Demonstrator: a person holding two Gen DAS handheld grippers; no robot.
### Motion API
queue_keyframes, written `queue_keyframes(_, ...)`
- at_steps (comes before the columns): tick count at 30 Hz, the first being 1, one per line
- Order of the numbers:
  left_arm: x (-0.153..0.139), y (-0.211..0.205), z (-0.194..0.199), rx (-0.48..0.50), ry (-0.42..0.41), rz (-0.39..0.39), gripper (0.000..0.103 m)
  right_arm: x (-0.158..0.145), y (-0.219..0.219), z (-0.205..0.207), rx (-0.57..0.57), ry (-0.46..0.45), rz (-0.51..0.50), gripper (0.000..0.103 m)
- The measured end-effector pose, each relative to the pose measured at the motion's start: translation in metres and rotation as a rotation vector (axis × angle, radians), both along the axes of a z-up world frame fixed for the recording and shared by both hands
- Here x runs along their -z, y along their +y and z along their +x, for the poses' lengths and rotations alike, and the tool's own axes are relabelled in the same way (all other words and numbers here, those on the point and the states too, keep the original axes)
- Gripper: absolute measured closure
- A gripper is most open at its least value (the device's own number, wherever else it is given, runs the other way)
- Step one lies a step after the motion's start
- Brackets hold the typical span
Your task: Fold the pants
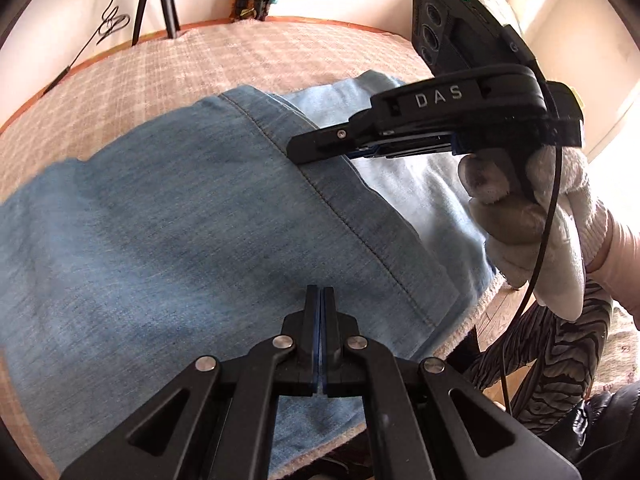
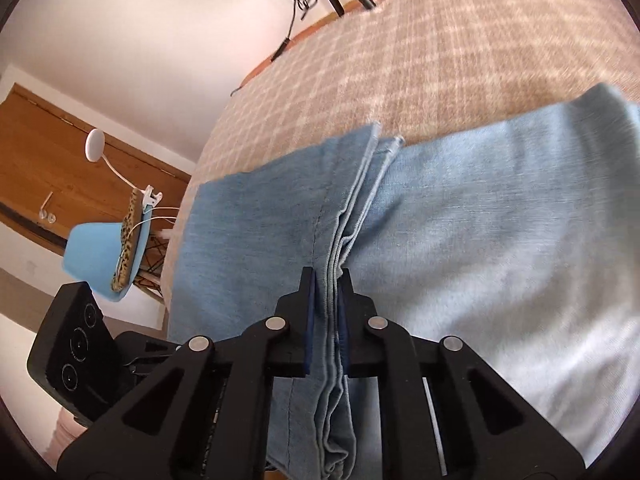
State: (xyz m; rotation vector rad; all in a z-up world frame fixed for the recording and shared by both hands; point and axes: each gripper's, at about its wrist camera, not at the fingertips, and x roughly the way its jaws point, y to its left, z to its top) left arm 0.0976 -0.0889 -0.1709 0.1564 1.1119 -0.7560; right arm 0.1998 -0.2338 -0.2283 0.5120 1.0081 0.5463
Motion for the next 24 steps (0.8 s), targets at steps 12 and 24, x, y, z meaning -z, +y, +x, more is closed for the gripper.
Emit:
queue_keyframes(12, -0.027, -0.069, -0.017, 0.110, -0.042, -0.044, 0.103, -0.055, -0.097, -0.047, 0.123, -0.075, -0.087, 0.093)
queue_keyframes(24, -0.046, -0.195, -0.032, 0.260, -0.064, -0.119, 0.103, -0.061, -0.253, -0.118, 0.353, -0.055, -0.150, 0.093)
